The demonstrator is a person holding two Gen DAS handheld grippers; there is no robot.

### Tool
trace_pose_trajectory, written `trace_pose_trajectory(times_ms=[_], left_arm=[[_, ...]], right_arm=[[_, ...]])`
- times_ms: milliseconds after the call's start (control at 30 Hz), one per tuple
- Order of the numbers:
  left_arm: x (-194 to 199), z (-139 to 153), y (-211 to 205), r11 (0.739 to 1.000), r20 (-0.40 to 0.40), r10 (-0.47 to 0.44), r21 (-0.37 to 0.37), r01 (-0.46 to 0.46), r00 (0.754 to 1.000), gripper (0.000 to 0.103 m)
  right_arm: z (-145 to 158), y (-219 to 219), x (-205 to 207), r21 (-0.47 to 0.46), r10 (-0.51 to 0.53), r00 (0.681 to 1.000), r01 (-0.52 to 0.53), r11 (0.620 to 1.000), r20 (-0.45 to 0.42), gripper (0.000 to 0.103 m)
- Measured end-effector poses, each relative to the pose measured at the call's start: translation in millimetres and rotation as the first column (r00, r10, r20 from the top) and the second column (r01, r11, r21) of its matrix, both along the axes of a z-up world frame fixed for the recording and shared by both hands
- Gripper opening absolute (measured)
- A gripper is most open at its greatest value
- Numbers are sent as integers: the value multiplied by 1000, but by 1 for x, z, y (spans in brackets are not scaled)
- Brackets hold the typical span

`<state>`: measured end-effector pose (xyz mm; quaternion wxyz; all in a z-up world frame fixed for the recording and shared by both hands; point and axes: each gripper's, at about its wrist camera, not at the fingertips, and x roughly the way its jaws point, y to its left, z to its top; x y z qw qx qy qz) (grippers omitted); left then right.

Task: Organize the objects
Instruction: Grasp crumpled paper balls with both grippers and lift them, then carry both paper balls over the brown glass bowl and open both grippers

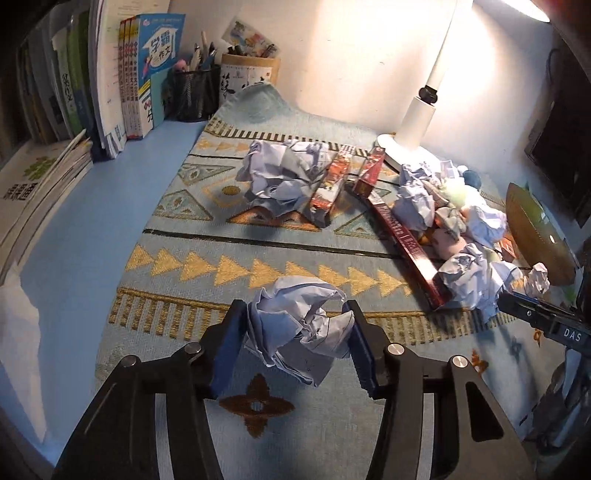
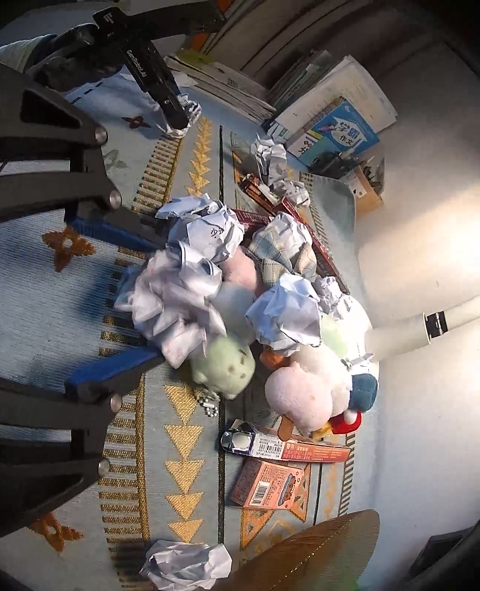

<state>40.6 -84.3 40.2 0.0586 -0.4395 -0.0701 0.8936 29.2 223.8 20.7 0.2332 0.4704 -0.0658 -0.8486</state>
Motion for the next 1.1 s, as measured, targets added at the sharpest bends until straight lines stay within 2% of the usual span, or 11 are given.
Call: trace_pose_trajectory(times_ms=[133, 333, 467, 600, 733, 833, 867, 900, 967, 1100], left_arm=[[6, 15, 21, 999, -34, -24, 22, 25, 999, 50], [13, 55, 79, 991, -109, -126, 39, 131, 986, 50], [4, 90, 144, 972, -172, -224, 25, 232, 959, 50], [-22, 111, 226, 939, -195, -332, 28, 344, 923, 50], [-53, 107, 308, 894, -155, -428, 67, 442, 890, 50], [-61, 101, 355, 871, -148, -473, 67, 487, 868, 50], [-65, 99, 367, 867, -150, -481, 62, 494, 864, 56], [-70, 97, 377, 867, -146, -482, 61, 495, 864, 59], [-78, 92, 391, 863, -122, -493, 60, 502, 861, 69], [-77, 91, 380, 860, -119, -483, 124, 496, 867, 69]], right_arm=[[14, 18, 20, -8, 19, 999, -19, 1000, -50, 43], [46, 58, 44, -44, -19, 995, 15, 999, -102, 43], [83, 103, 46, -29, -117, 975, 114, 993, -188, 43], [112, 166, 33, -24, -273, 931, 276, 961, -244, 44], [113, 228, 5, -27, -406, 891, 409, 912, -206, 44], [106, 257, -11, -9, -455, 870, 462, 887, -187, 45], [104, 264, -17, -2, -466, 866, 474, 881, -180, 48], [102, 269, -20, 1, -472, 865, 479, 878, -172, 52], [99, 279, -28, 9, -479, 866, 485, 875, -144, 70], [95, 287, -25, 24, -478, 864, 488, 873, -158, 71]])
